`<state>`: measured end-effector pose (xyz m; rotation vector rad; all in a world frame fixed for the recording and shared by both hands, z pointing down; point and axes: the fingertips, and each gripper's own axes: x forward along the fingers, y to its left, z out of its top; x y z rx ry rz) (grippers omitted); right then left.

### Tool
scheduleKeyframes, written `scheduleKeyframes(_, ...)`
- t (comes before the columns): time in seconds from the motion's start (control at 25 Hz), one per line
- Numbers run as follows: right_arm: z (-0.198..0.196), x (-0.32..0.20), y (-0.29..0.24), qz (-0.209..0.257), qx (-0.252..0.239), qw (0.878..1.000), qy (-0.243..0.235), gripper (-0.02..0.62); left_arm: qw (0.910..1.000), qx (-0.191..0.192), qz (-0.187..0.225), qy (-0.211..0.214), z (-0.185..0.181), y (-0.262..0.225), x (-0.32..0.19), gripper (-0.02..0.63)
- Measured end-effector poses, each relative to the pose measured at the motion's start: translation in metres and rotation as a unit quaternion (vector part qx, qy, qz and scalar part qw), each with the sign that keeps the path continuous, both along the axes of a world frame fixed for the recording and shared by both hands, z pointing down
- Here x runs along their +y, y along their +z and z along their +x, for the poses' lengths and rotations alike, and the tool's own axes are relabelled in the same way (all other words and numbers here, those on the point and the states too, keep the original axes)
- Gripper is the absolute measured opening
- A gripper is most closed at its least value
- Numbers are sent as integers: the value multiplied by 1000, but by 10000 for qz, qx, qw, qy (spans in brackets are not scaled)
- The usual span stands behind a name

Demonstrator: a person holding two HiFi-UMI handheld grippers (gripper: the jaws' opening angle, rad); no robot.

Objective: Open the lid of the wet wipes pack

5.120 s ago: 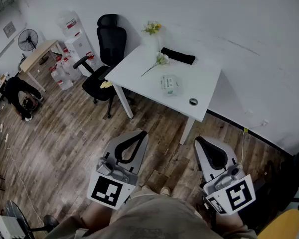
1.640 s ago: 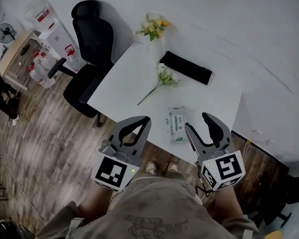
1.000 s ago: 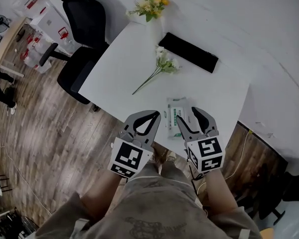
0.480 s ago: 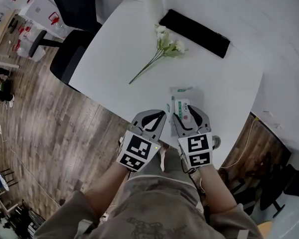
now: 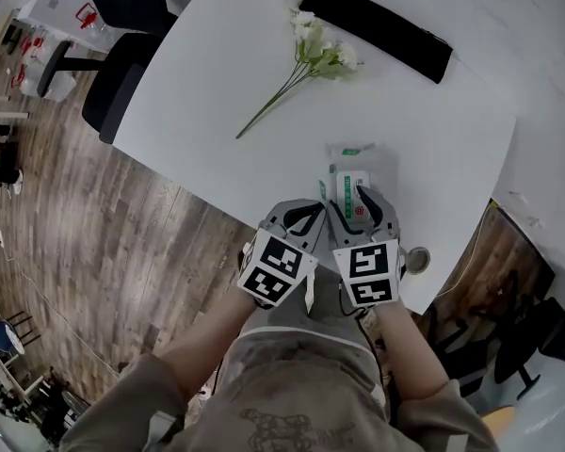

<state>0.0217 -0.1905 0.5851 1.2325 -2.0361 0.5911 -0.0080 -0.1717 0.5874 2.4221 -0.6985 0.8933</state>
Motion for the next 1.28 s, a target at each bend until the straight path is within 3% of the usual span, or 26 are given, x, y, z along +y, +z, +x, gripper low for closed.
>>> scheduleKeyframes(0.4,-1,-1,11,370,314,9988,-111,196,9998,80,-190,-77,8,25,2,17)
scheduleKeyframes(0.72,-7,0,-3,588,-57,9980,-247,85,9980,-557,-277,65,-4,48,10,17)
scheduleKeyframes(0.96,-7,0,-5,574,-272,9975,-306,63,9985,349,-137,-396,8,23,-6,17)
scheduleKeyframes(1.28,-6,0,-9,626,-567,9959,-309,51,9991,273,-133,-298,18,31,-6,17)
